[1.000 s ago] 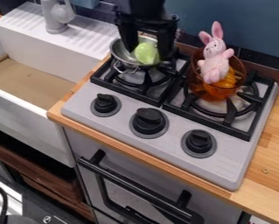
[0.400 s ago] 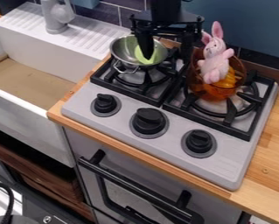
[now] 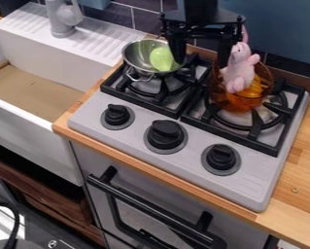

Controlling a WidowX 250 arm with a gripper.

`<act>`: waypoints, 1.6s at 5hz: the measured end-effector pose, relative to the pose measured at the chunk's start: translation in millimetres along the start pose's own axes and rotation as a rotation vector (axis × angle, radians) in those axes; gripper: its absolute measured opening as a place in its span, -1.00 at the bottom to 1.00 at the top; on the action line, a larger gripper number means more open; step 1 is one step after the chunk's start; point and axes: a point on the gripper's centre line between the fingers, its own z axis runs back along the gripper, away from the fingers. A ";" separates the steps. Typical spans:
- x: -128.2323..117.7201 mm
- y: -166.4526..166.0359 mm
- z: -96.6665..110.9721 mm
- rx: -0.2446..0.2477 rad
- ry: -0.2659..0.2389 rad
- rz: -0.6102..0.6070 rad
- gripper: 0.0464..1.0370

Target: Move the yellow pot beside the right burner

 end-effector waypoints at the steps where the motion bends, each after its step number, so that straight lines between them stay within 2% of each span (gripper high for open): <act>1: 0.9 -4.6 -0.2 0.001 -0.014 0.003 0.92; 6: -3.0 -6.6 -20.2 0.072 -0.051 -0.010 0.92; 7: -5.6 -4.6 -31.0 0.100 -0.030 -0.010 0.92; 8: -6.0 -5.8 -32.3 0.102 -0.028 -0.003 0.82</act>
